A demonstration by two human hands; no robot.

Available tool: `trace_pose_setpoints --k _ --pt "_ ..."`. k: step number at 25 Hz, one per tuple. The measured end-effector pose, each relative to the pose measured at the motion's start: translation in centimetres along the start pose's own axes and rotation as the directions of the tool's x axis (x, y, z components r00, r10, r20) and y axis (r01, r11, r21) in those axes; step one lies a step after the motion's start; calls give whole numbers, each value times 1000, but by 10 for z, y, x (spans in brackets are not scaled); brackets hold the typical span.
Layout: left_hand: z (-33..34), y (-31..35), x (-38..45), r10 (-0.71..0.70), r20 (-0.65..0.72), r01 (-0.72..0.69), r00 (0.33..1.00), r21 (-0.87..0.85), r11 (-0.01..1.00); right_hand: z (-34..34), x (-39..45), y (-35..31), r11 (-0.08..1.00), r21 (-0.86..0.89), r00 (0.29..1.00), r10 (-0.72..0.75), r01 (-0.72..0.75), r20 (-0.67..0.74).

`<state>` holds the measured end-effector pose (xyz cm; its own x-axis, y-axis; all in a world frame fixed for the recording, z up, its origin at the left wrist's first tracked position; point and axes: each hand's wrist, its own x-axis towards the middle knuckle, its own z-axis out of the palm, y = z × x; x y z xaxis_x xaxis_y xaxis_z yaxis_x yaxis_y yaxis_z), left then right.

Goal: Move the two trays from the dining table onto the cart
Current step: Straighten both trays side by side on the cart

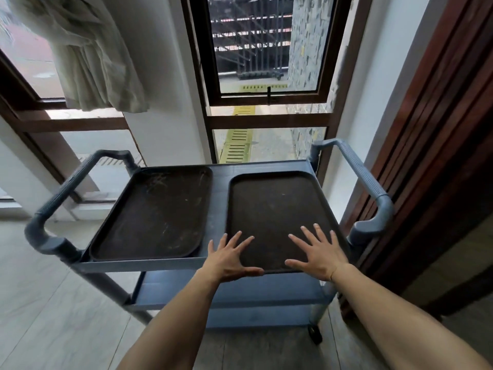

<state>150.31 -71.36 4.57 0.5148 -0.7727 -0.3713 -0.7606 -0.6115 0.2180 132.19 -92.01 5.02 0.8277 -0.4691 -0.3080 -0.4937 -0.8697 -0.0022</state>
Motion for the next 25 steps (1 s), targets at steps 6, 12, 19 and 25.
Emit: trace_pose_setpoints --k 6,12,19,25 --pt "18 17 5 4 19 -6 1000 73 997 20 -1 26 999 31 999 -15 14 30" --pt "37 23 15 48 39 -53 998 130 990 36 5 24 996 30 994 -83 81 65" --pt "42 24 46 104 58 -113 993 187 976 41 23 28 990 88 990 -113 106 79" --pt "28 11 73 130 88 -146 988 201 969 36 51 26 990 117 993 -92 83 75"
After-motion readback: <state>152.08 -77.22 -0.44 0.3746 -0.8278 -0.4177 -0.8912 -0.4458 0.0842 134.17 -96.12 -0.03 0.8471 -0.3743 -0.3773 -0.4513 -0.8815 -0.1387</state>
